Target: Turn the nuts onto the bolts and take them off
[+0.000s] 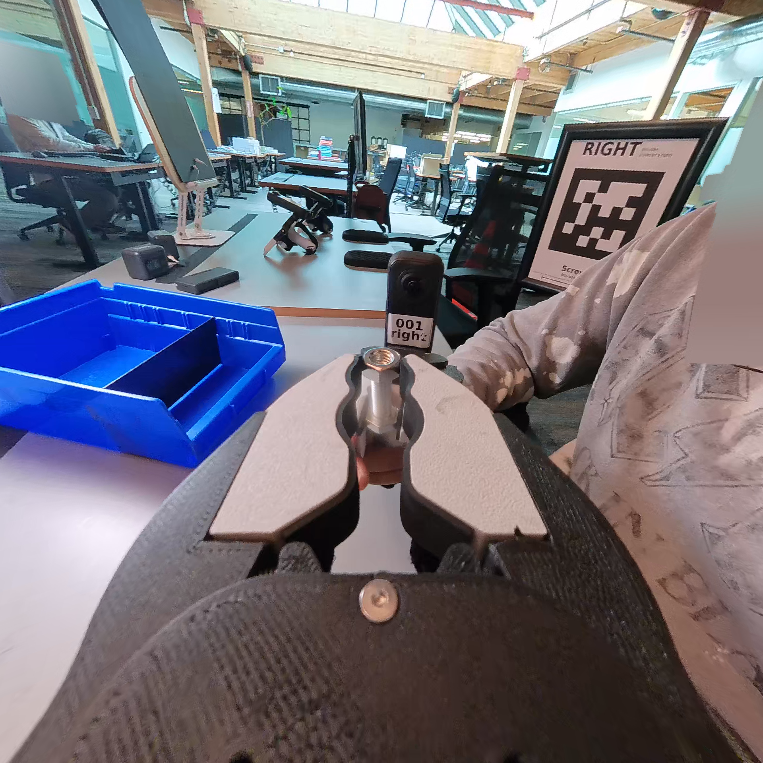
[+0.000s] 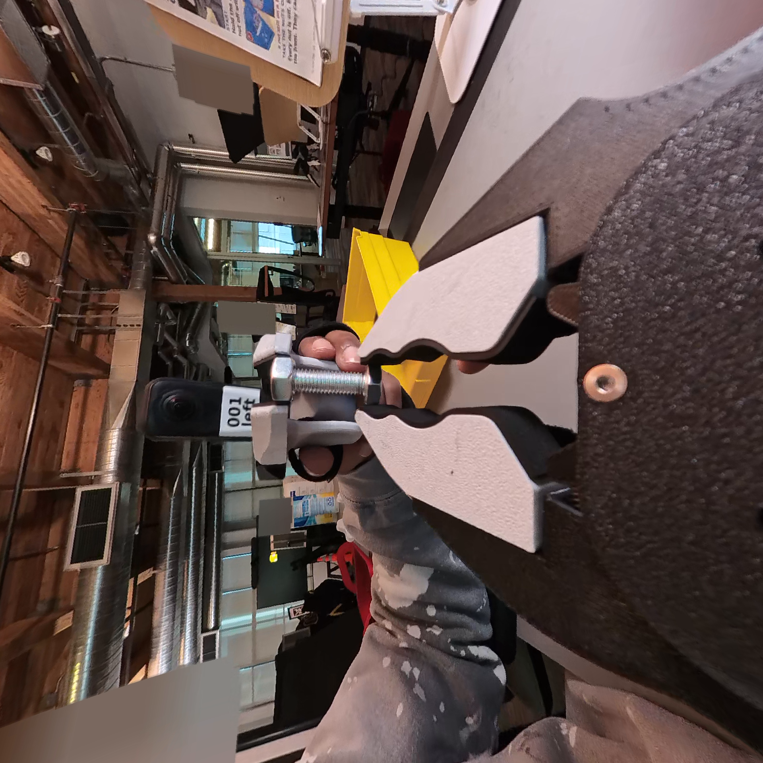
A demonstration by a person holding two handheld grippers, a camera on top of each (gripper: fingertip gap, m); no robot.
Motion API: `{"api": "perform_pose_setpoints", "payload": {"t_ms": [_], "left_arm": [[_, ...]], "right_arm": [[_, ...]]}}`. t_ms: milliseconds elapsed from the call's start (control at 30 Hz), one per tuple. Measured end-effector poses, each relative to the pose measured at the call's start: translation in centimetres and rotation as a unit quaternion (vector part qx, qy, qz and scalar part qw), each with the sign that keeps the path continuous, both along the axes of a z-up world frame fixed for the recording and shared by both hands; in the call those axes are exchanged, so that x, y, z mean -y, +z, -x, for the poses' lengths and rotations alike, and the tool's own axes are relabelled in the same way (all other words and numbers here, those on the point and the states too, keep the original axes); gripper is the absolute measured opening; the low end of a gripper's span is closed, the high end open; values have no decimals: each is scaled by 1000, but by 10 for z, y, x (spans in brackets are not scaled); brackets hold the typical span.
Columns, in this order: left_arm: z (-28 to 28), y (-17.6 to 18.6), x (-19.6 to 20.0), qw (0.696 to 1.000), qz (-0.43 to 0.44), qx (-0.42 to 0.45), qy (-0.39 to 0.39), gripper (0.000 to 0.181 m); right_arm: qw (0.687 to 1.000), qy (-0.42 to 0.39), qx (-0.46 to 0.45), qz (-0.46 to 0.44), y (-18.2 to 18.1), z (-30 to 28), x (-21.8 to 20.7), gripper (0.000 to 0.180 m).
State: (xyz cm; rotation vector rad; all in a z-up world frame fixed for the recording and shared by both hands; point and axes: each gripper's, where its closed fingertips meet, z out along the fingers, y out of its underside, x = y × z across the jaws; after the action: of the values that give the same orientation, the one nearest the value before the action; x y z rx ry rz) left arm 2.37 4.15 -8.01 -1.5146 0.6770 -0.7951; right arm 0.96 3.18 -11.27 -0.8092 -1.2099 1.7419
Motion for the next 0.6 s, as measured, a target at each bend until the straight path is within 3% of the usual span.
{"api": "perform_pose_setpoints", "payload": {"t_ms": [300, 600], "left_arm": [[3, -6, -9, 1000, 8, -3, 29, 18], [0, 2, 0, 1000, 0, 27, 1, 18]], "right_arm": [[997, -44, 52, -21, -8, 8, -7, 18], [999, -15, 21, -19, 1, 1, -1, 18]]}}
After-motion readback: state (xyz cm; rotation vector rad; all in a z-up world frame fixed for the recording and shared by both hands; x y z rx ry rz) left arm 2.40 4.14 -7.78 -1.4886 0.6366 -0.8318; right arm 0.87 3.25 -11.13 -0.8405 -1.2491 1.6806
